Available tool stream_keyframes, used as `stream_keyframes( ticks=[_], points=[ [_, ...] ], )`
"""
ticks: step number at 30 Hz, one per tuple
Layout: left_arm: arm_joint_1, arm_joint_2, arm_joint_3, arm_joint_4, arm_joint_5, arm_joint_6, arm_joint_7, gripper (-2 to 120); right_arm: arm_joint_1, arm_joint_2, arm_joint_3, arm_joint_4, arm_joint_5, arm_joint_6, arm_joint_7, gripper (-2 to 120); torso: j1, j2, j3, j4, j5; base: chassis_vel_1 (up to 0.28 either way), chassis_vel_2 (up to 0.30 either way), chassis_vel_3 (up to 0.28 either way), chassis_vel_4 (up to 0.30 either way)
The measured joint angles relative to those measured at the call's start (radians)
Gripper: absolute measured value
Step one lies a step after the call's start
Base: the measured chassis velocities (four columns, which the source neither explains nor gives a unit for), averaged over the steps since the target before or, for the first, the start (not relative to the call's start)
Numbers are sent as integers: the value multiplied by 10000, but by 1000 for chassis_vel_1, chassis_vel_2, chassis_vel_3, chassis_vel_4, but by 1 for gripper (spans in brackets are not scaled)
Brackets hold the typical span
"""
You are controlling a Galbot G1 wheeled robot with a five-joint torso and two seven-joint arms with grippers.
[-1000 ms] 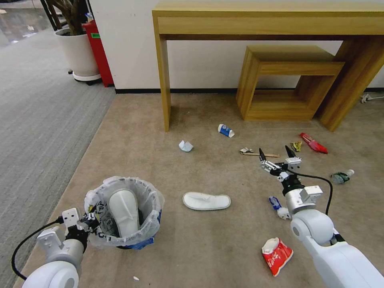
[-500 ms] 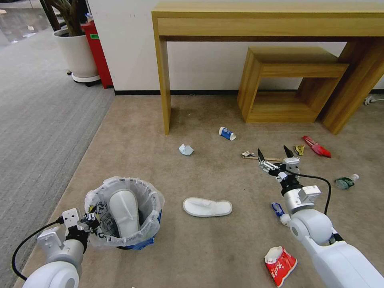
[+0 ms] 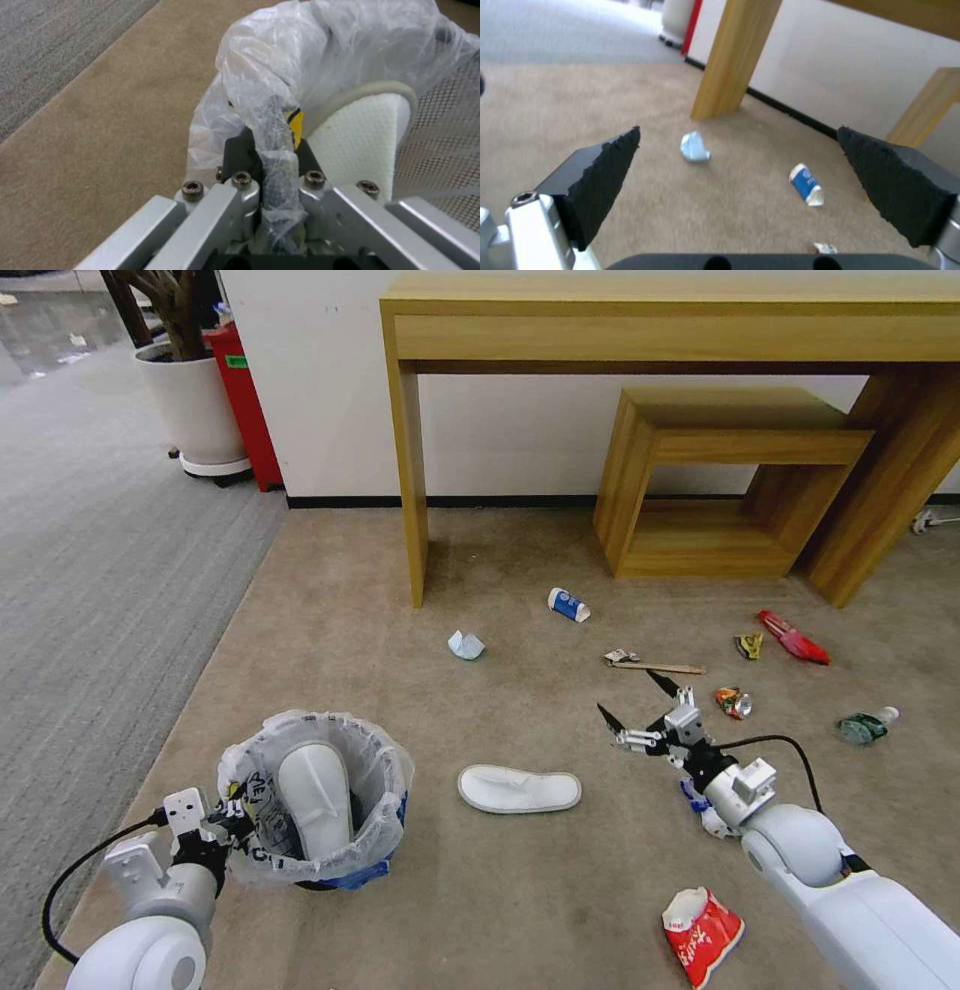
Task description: Pick up the trash bin and place the garbage on the floor into it.
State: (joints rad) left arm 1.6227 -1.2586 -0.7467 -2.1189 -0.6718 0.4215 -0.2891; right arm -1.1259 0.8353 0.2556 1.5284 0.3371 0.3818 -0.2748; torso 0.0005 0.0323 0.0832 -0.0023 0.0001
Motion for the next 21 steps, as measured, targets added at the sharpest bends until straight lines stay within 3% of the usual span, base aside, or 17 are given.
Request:
stream_keyframes(
  ticks=[5,11,14,21],
  points=[
    [-59,-28,11,62,2,-10,12,3,444,97,-417,-1037,-557,514,-713,100,0,0,0,0,-1,0,0,0,0],
    [-100,-58,14,170,0,-49,38,3,1011,369,-1227,-2067,-1085,765,-812,100,0,0,1,0,-2,0,0,0,0],
    [-120,-101,-8,212,-7,-66,48,3,1800,778,-2265,-3630,-1526,1088,-1020,100,0,0,1,0,-3,0,0,0,0],
    [-154,-215,-25,252,-15,-71,51,3,2849,1417,-3509,-5497,-1971,1500,-1148,100,0,-1,1,-2,0,0,0,0,0]
  ],
)
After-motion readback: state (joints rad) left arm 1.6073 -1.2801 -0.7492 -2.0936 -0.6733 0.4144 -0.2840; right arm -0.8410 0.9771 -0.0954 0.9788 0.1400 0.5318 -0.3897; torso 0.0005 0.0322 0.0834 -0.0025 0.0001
